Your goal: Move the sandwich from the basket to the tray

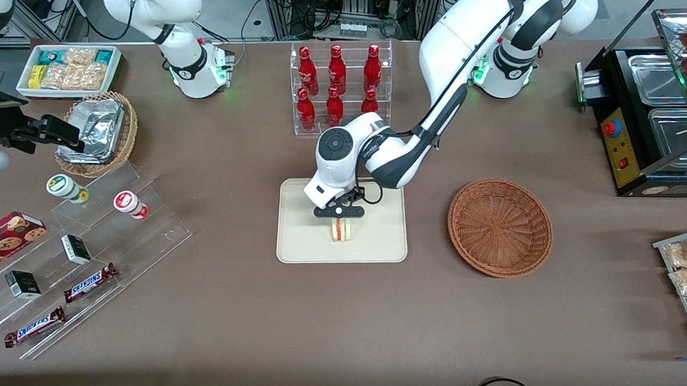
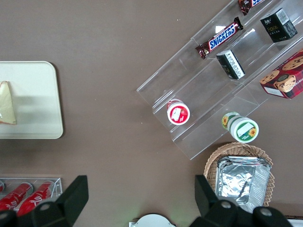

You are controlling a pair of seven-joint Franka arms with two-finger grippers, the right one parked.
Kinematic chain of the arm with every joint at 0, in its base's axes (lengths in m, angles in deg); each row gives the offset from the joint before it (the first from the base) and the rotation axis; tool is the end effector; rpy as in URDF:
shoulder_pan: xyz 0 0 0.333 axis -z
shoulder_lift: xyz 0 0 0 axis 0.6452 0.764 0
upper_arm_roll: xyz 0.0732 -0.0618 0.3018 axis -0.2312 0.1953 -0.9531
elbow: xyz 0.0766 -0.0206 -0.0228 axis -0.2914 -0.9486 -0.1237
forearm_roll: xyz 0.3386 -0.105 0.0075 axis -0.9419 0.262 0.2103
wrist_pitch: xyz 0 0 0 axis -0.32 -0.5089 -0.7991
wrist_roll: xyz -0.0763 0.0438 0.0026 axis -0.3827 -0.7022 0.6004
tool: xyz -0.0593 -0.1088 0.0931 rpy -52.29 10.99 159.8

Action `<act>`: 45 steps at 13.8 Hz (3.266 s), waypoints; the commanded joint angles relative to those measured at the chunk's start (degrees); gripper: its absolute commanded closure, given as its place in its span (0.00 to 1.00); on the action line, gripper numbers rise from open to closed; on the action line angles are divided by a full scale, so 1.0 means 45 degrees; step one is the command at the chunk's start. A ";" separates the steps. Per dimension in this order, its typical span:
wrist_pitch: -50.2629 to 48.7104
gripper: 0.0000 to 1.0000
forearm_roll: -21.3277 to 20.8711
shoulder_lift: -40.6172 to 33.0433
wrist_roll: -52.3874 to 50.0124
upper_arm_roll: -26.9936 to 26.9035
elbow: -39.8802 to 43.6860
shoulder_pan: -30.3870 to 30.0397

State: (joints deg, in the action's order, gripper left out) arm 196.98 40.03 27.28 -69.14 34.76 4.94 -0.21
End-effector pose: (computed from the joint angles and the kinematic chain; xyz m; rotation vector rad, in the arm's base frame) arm 0.4647 -0.5167 0.2121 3.1351 0.0345 -0.0394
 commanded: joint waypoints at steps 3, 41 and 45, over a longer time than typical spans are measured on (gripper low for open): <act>-0.0111 0.00 -0.0162 -0.0035 -0.0072 -0.0158 0.0394 0.0180; -0.8901 0.00 0.2025 -1.0506 1.1119 -0.1406 -0.1814 -0.8590; -0.8940 0.00 0.1190 -1.0388 1.1177 -0.1505 -0.1774 -0.8453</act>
State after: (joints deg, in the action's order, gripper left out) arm 157.05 47.54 -18.64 -19.76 28.43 -2.28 -38.89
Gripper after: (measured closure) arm 0.000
